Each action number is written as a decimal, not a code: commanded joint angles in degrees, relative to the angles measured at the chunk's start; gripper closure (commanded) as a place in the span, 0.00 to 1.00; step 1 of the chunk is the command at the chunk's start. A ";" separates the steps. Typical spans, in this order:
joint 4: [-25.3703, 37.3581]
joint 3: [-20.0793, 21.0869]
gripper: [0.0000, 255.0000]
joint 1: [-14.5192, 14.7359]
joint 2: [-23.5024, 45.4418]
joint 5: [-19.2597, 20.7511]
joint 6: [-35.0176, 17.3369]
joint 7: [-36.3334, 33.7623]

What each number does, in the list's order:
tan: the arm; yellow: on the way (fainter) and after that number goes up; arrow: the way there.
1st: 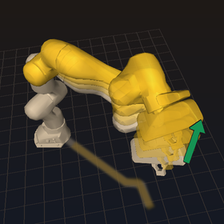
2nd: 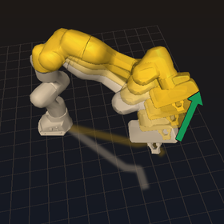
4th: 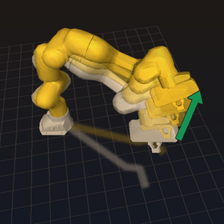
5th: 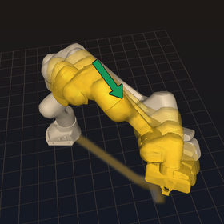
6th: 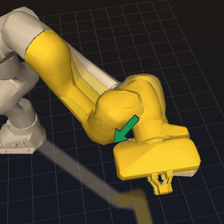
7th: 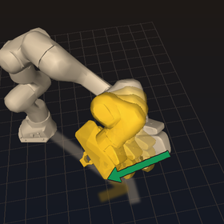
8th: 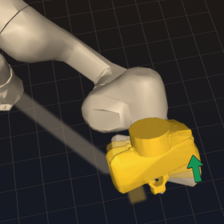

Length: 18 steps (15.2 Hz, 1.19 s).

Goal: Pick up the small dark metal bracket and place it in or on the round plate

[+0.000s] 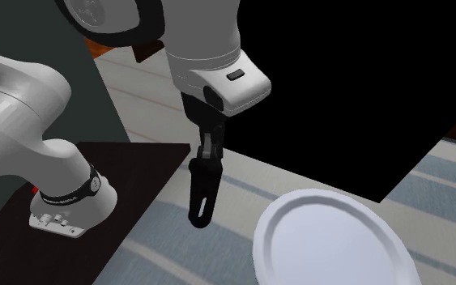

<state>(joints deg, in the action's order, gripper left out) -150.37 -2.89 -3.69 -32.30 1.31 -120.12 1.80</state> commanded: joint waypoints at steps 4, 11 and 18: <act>9.85 -1.52 1.00 -0.32 10.86 0.02 -0.97 1.94; 26.79 -3.24 1.00 -0.64 26.34 -1.21 0.53 4.86; 47.03 -4.20 1.00 -1.68 41.75 -3.26 5.49 7.60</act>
<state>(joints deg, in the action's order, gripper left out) -105.86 -6.98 -5.18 7.50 -1.68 -115.27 9.05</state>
